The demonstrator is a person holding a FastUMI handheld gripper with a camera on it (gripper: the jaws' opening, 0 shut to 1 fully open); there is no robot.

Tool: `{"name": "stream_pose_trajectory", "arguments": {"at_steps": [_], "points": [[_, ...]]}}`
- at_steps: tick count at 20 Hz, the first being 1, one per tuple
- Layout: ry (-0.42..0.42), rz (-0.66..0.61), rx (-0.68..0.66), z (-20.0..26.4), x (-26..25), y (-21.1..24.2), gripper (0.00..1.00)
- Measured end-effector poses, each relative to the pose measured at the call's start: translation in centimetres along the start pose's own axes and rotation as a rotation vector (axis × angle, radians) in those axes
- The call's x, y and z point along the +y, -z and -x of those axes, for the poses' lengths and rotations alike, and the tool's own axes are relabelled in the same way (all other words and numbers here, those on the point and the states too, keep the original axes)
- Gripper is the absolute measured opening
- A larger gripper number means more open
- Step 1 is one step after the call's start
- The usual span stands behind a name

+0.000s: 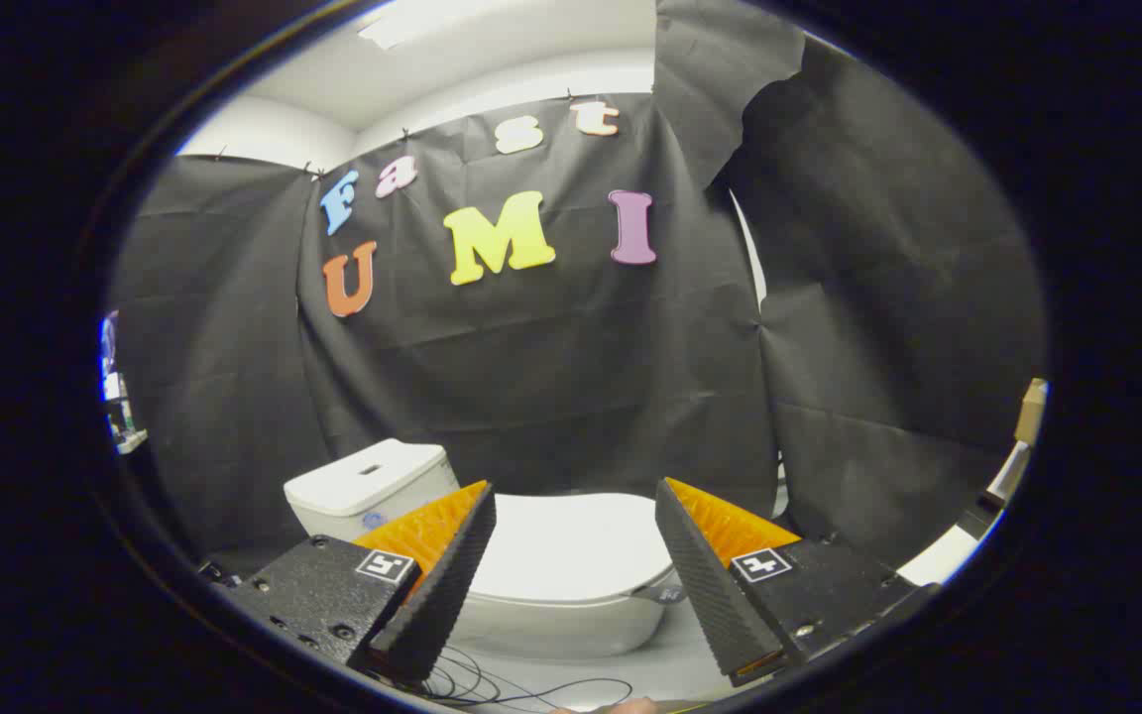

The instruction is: Open the toilet lid.

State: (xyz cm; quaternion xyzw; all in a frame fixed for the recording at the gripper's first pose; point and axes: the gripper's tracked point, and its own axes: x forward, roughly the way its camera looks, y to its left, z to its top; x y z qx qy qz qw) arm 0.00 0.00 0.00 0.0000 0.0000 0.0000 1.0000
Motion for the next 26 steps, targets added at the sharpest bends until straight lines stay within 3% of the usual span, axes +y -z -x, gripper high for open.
{"name": "stream_pose_trajectory", "arguments": {"at_steps": [2, 18, 26], "points": [[0.004, 0.006, -0.04, 0.2, -0.1, -0.9, 1.0], [0.011, 0.047, 0.011, -0.7, -0.3, 0.9, 1.0], [0.057, 0.024, 0.109, -2.1, -2.6, 4.0, 1.0]]}}
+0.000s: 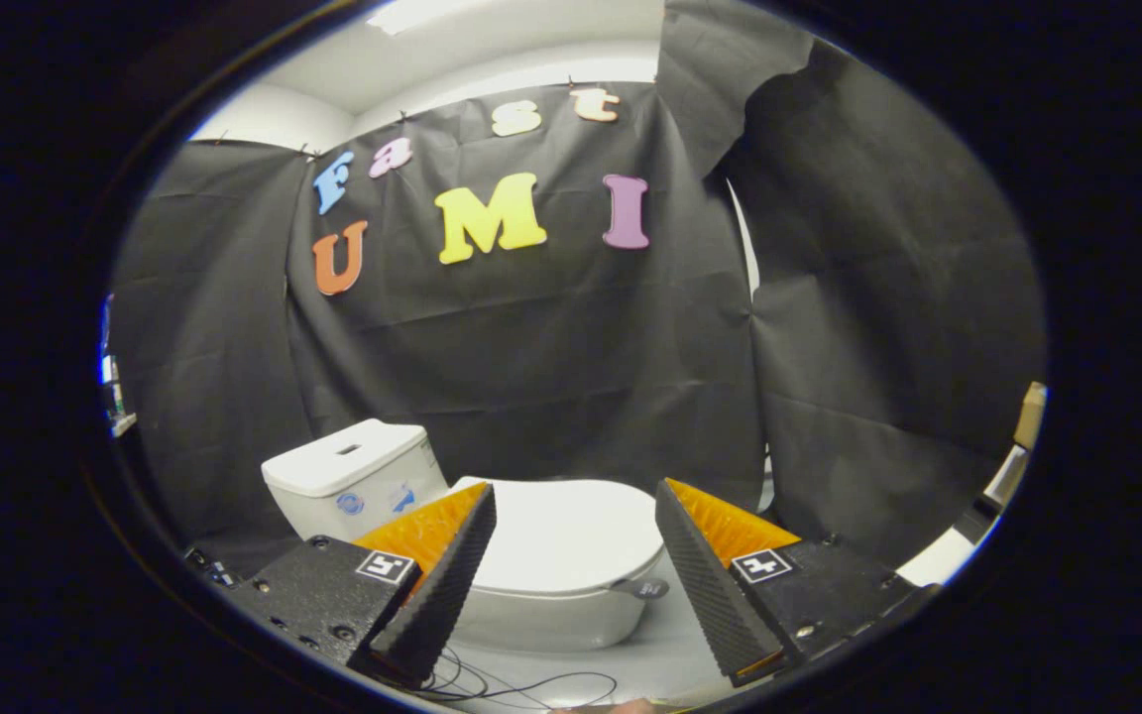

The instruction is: Open the toilet lid.

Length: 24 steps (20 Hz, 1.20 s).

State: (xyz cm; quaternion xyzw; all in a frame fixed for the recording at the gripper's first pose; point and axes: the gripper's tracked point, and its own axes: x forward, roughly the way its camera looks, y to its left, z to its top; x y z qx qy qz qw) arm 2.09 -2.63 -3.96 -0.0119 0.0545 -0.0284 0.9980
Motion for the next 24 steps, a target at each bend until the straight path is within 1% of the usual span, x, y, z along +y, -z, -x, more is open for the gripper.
{"name": "stream_pose_trajectory", "arguments": {"at_steps": [4, 8, 10, 12, 17, 20, 22, 24], "points": [[0.046, -0.059, 0.077, -1.6, -1.3, 2.5, 1.0], [0.066, -0.073, 0.185, -3.7, -1.9, 5.3, 1.0], [0.09, -0.074, 0.239, -5.3, -3.3, 6.2, 1.0], [0.11, -0.103, 0.28, -6.8, -4.9, 6.8, 1.0], [0.101, -0.234, 0.464, -9.7, -6.7, 10.8, 1.0], [0.062, -0.315, 0.564, -11.2, -6.2, 13.6, 1.0], [0.068, -0.302, 0.607, -12.1, -6.5, 15.4, 0.99], [0.101, -0.293, 0.624, -13.0, -7.6, 16.5, 0.99]]}}
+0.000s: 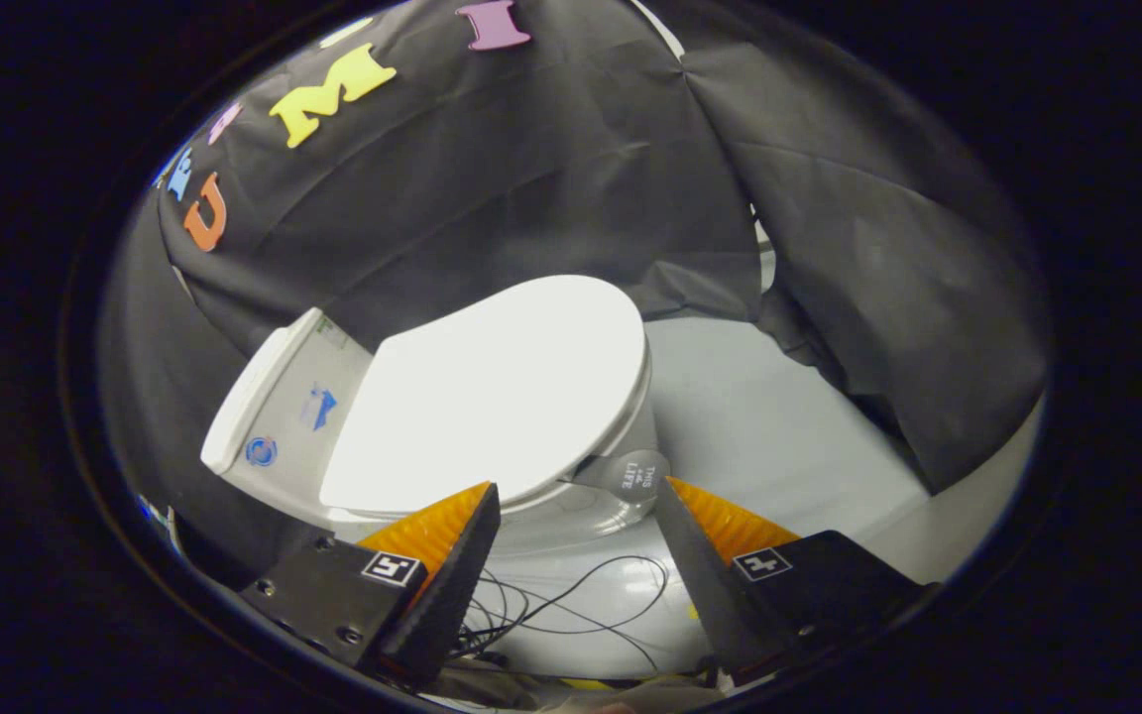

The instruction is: Open the toilet lid.

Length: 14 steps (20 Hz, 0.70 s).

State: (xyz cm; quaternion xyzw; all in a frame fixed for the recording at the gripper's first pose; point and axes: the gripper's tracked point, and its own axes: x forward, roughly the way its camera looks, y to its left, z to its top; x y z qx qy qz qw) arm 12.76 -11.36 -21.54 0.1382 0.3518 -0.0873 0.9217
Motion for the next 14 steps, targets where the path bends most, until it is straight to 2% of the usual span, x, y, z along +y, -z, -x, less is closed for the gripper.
{"name": "stream_pose_trajectory", "arguments": {"at_steps": [7, 9, 14], "points": [[0.071, -0.036, 0.07, -3.8, -3.2, -0.1, 0.99], [0.066, -0.085, 0.085, -4.7, -3.8, 0.1, 0.99], [-0.033, -0.231, 0.11, -6.9, -3.7, 1.1, 0.94]]}}
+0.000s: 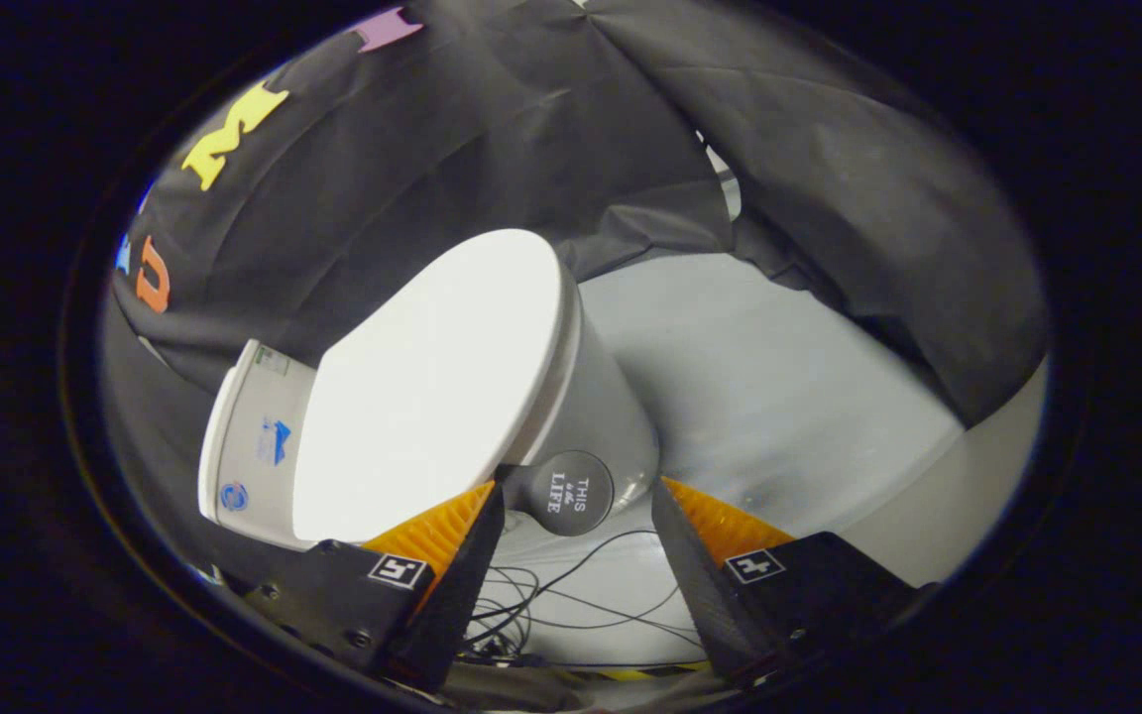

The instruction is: Open the toilet lid.

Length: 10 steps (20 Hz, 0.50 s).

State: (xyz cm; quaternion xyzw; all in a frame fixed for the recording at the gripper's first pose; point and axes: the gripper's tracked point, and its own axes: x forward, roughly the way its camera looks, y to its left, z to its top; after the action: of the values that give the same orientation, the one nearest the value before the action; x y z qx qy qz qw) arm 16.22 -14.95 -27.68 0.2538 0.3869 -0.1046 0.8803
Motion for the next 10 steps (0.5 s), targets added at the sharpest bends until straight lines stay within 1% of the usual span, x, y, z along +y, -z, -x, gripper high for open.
{"name": "stream_pose_trajectory", "arguments": {"at_steps": [1, 2, 3, 4, 5, 6, 7, 8, 10], "points": [[-0.017, -0.021, -0.003, -0.2, 0.0, -0.2, 0.93], [-0.035, -0.04, -0.004, -0.3, 0.1, -0.5, 0.89], [-0.059, -0.059, 0.0, -0.5, 0.2, -0.5, 0.87], [-0.083, -0.087, 0.0, -0.6, 0.3, -0.6, 0.8], [-0.115, -0.123, 0.0, -0.8, 0.6, -0.8, 0.77], [-0.15, -0.157, 0.005, -0.9, 0.9, -0.7, 0.7], [-0.183, -0.186, 0.016, -0.9, 1.3, -0.8, 0.67], [-0.203, -0.202, 0.03, -1.1, 1.7, -0.5, 0.61], [-0.222, -0.198, 0.049, -1.3, 1.6, -0.3, 0.56]]}}
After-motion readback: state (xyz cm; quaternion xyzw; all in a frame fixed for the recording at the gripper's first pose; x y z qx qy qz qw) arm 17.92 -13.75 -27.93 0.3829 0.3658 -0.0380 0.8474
